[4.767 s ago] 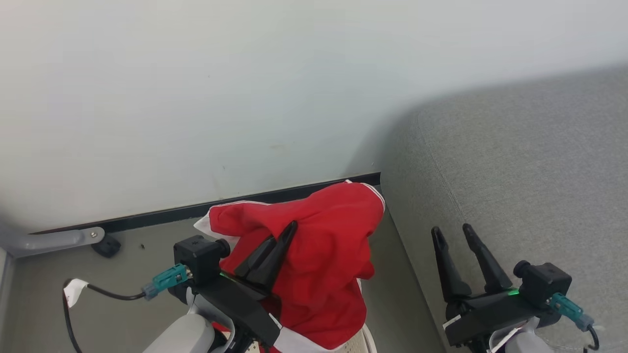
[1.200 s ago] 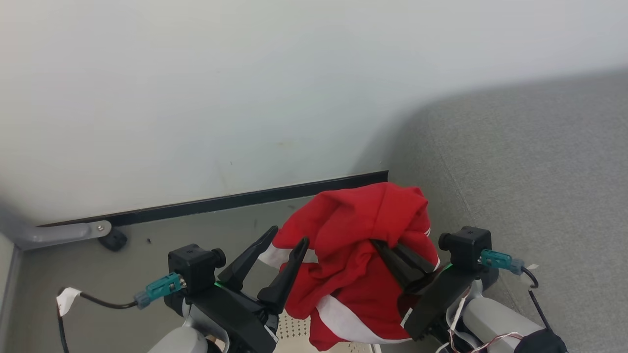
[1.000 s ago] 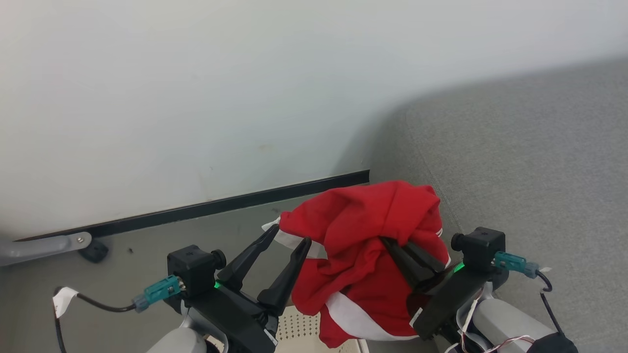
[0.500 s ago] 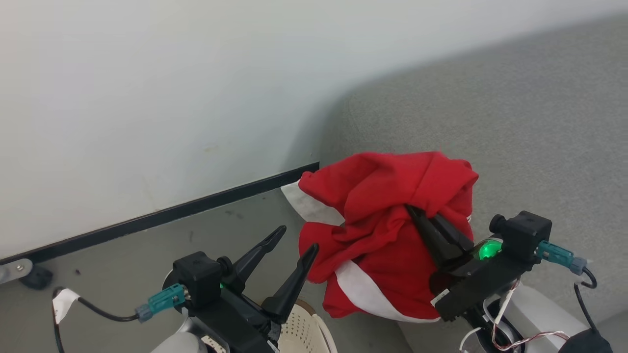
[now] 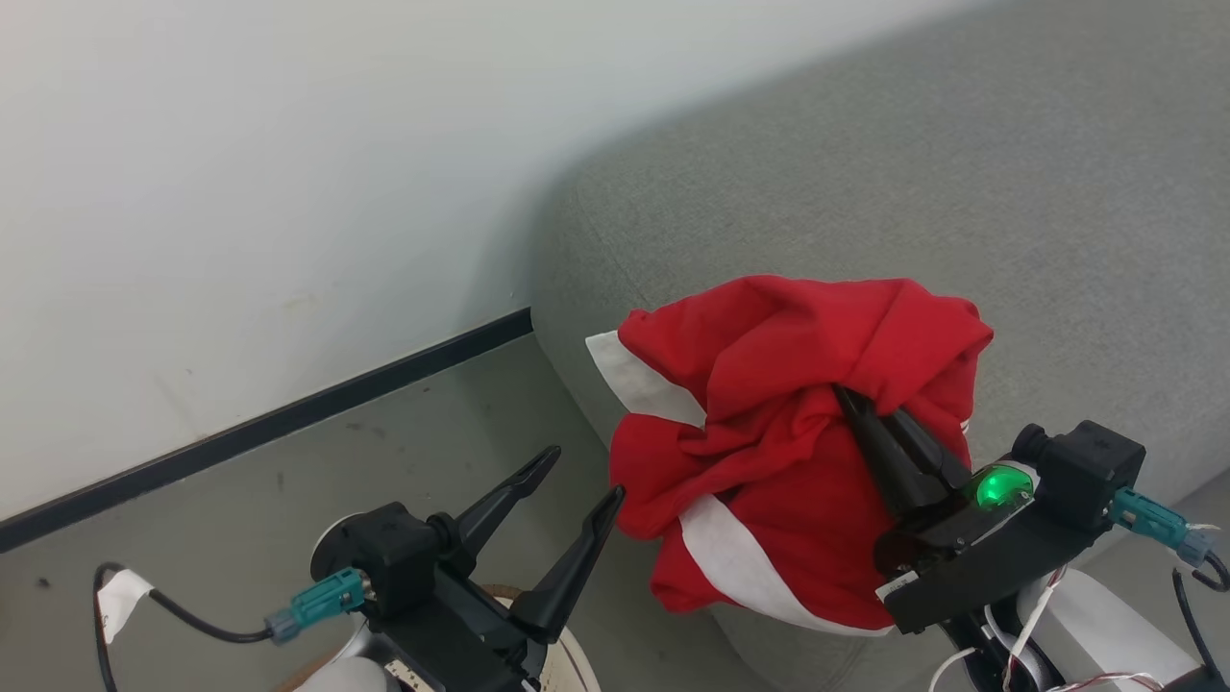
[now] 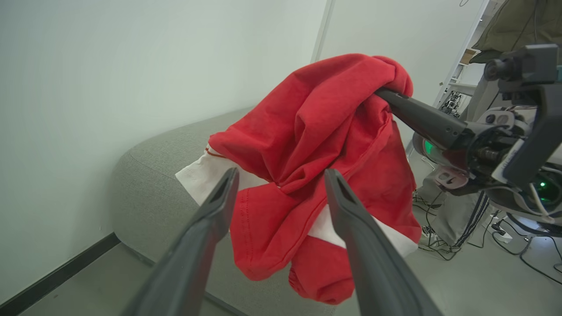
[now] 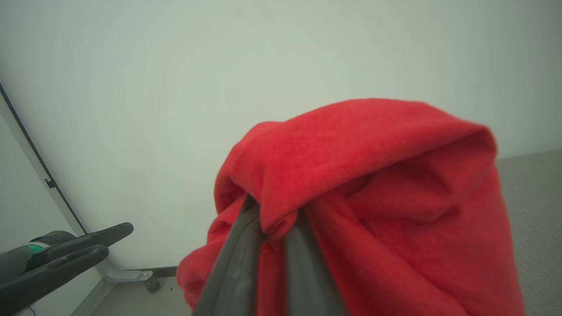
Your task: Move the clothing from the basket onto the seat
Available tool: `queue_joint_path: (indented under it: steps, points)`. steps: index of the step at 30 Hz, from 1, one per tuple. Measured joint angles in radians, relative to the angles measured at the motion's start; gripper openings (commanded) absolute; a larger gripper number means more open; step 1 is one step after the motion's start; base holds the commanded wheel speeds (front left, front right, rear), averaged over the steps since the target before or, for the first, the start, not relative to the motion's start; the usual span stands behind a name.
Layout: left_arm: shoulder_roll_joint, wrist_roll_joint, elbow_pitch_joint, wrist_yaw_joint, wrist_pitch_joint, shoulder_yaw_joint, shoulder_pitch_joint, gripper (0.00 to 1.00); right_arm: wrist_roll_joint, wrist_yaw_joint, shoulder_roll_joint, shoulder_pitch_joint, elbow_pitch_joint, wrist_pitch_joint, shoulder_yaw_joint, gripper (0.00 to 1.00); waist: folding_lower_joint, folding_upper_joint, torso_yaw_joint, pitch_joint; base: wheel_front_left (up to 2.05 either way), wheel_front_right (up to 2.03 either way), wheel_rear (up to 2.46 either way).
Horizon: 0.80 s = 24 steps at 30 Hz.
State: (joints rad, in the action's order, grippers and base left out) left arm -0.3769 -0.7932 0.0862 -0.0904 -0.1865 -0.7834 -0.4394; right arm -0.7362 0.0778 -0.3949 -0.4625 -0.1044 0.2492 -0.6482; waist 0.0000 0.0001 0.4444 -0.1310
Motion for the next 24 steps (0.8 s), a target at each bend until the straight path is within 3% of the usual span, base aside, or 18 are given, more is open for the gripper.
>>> queue_joint_path:
  steps: [10,24]
  points:
    - [0.003,0.013,-0.009,0.002,0.006,-0.016,-0.005,1.00,0.042,-0.015,-0.018,0.052,0.077,0.000,0.070,0.00,0.0000,0.0000,0.057,-0.032,0.00,0.00,0.00]
    - [0.009,0.021,-0.015,0.002,0.009,-0.027,-0.010,1.00,0.086,-0.002,-0.036,0.007,0.103,0.000,0.140,0.00,0.0000,0.0000,0.045,-0.074,0.00,0.00,0.00]
